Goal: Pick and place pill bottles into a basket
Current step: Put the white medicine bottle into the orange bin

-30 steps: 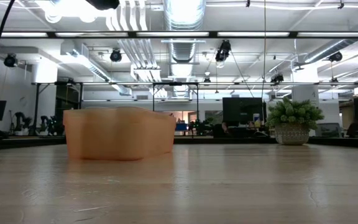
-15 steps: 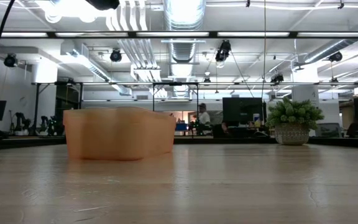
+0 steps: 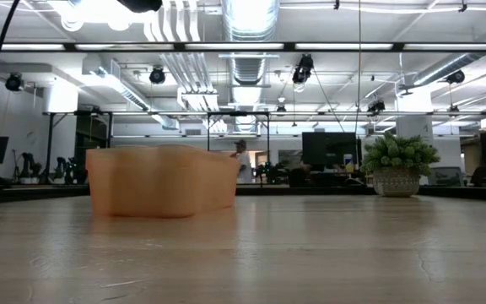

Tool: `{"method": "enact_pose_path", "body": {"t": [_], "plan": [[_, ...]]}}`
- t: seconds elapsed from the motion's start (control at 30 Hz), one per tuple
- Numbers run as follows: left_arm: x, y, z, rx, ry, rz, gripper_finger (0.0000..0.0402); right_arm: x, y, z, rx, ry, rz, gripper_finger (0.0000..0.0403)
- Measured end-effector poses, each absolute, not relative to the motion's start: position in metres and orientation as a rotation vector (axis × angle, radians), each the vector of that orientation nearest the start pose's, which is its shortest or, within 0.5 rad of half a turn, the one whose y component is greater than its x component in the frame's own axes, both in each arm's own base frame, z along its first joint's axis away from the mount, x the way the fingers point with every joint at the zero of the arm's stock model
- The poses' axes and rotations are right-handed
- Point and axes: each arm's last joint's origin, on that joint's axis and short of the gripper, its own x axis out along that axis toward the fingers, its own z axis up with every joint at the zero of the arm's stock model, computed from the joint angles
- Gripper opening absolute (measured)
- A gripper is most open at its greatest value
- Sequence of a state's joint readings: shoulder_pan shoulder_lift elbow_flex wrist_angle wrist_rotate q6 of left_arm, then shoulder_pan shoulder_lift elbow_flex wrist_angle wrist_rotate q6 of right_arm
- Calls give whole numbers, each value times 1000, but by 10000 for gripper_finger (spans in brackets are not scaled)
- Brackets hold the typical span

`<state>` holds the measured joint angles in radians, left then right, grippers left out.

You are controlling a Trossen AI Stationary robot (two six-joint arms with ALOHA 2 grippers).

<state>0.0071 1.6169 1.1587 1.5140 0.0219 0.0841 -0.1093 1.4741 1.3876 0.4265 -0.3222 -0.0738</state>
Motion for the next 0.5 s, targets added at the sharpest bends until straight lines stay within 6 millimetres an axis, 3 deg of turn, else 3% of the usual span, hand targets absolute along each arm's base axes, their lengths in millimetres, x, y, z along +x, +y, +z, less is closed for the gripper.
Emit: {"method": "enact_pose_path", "body": {"t": [0.3,0.5], "plan": [[326,2,397,97,-1057,31,147,333,-27,439,-158,-343,203,234],[326,1,397,104,-1058,29,147,333,-27,439,-158,-340,205,204]]}}
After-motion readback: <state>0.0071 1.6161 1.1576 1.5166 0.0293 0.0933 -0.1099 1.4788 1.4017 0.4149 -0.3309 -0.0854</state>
